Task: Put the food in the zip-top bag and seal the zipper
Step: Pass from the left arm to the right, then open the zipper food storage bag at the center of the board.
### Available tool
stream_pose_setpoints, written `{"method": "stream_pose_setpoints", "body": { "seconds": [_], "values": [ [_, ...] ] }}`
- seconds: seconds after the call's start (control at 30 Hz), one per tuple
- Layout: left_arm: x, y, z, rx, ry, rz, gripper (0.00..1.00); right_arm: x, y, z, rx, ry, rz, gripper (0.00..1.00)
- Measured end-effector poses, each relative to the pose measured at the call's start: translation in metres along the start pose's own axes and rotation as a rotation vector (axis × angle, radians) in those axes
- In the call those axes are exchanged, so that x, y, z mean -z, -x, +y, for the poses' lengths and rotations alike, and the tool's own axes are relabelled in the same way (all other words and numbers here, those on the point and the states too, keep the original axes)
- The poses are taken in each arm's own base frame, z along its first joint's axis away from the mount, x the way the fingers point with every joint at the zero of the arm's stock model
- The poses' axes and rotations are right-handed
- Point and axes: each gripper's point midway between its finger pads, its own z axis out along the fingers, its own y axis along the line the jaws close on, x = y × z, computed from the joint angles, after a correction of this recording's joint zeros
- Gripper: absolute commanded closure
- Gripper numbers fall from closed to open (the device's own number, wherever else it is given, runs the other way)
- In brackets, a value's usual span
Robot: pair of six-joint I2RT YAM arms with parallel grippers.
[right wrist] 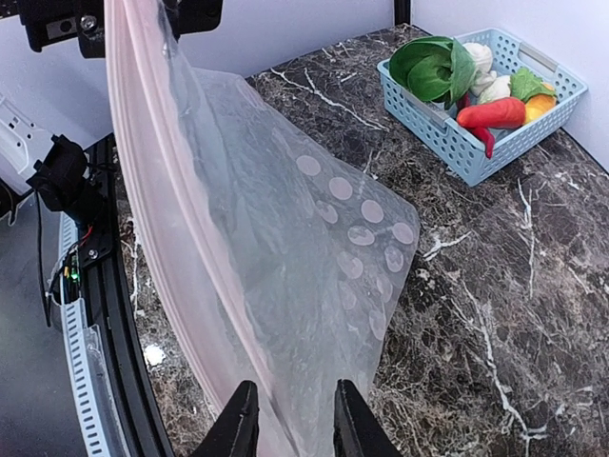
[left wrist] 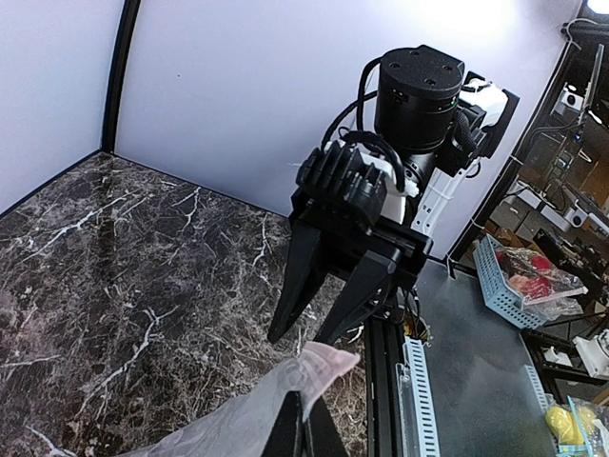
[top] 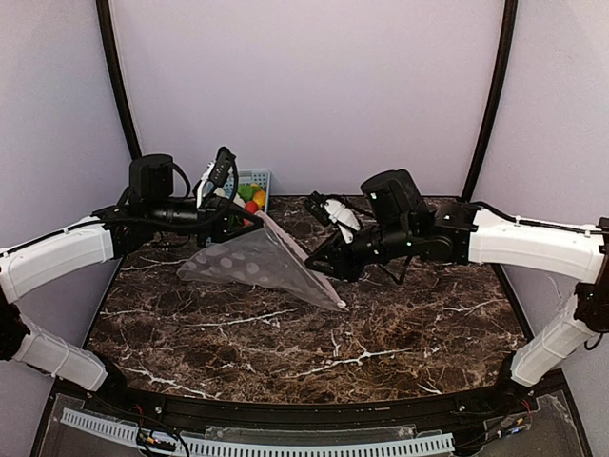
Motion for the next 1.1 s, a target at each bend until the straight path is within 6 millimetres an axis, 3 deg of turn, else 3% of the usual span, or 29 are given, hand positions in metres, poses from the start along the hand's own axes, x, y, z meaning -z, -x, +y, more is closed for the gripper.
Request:
{"method": "stream_pose_setpoints", "body": {
  "seconds": [0.2, 0.33, 0.4, 0.43, 0.5, 0.57, 0.7, 0.9, 1.1],
  "values": [
    [-0.002, -0.002, 0.001, 0.003, -0.003, 0.006, 0.99, -0.007, 0.003, 0.002, 0.018, 0.028, -0.006, 0.99],
    [-0.002, -0.003, 0.004, 0.000, 0.012, 0.016, 0.94, -0.007, 0.005, 0.003, 0.028, 0.039, -0.014, 1.00],
    [-0.002, -0.002, 0.005, -0.008, 0.023, 0.018, 0.69, -0.005, 0.007, 0.000, 0.024, 0.034, -0.021, 1.00],
    [-0.002, -0.003, 0.006, -0.018, 0.029, 0.019, 0.50, -0.004, 0.008, -0.001, 0.023, 0.030, -0.025, 1.00],
    [-0.002, -0.004, 0.009, -0.014, 0.043, 0.025, 0.31, 0.002, 0.010, -0.006, 0.018, 0.017, -0.035, 1.00],
    [-0.002, -0.005, 0.013, -0.015, 0.065, 0.027, 0.22, 0.010, 0.012, -0.015, 0.010, -0.015, -0.046, 1.00],
    [0.002, -0.002, 0.021, -0.035, 0.138, 0.017, 0.16, 0.032, 0.015, -0.044, -0.016, -0.136, -0.054, 1.00],
    [0.019, 0.018, 0.022, -0.100, 0.255, -0.037, 0.15, 0.068, -0.001, -0.102, -0.091, -0.371, 0.033, 1.00],
    [0.027, 0.027, 0.023, -0.126, 0.313, -0.063, 0.15, 0.138, 0.011, -0.144, -0.142, -0.619, 0.045, 1.00]
  ]
}}
